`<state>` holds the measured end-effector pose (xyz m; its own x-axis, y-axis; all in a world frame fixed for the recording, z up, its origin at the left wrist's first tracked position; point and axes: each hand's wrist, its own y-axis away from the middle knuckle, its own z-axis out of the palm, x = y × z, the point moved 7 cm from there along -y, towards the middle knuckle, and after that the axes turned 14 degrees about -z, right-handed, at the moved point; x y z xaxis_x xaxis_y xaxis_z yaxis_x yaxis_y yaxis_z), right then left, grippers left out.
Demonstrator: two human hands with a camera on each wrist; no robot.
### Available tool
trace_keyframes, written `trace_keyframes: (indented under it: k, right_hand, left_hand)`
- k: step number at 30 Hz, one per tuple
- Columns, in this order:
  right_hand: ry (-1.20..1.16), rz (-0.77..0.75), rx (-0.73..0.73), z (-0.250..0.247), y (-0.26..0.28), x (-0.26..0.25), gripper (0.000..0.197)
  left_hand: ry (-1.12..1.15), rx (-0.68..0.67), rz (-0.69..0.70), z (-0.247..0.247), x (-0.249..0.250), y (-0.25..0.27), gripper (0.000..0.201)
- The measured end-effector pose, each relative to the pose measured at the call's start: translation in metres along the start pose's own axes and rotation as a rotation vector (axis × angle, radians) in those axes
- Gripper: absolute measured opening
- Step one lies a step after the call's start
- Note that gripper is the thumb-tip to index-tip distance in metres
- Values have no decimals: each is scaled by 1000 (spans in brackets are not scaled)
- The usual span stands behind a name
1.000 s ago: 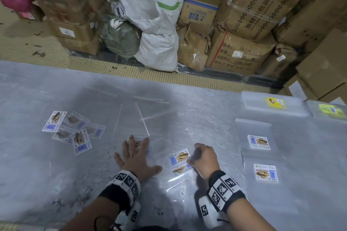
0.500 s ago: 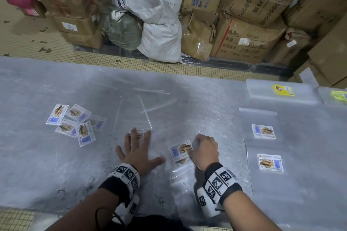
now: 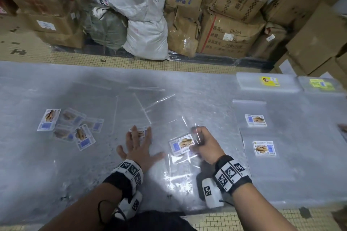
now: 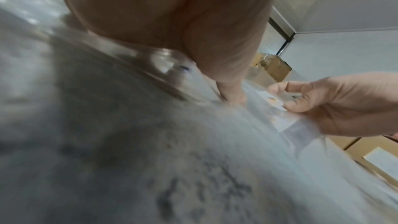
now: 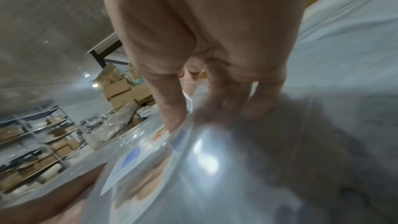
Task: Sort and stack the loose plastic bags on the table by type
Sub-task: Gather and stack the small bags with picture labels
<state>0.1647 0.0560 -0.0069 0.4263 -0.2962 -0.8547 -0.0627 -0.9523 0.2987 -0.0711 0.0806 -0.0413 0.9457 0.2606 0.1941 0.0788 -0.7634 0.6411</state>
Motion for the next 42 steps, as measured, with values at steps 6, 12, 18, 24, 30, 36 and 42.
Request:
trace_keyframes:
  k: [6, 12, 18, 24, 30, 36, 42]
  right_hand:
    - [-264, 158, 105, -10, 15, 12, 63]
    - [-399, 168, 178, -10, 24, 12, 44]
    - [-603, 97, 245, 10, 22, -4, 43]
    - [-537, 167, 283, 31, 8, -9, 41]
    - [-375, 238, 324, 46, -3, -21, 27]
    - [-408, 248, 423, 53, -16, -30, 24]
    - [-283, 230, 425, 78, -32, -41, 25]
  left_hand:
    - [104, 45, 92, -30, -10, 0, 110]
    - [138, 319, -81, -88, -66, -26, 82]
    - [23, 231, -24, -80, -96, -44, 87]
    - [74, 261, -19, -86, -103, -49, 86]
    - [-29, 180, 8, -83, -108, -48, 100]
    - [38, 393, -47, -131, -138, -66, 76]
    - [-6, 208, -210, -132, -169, -74, 87]
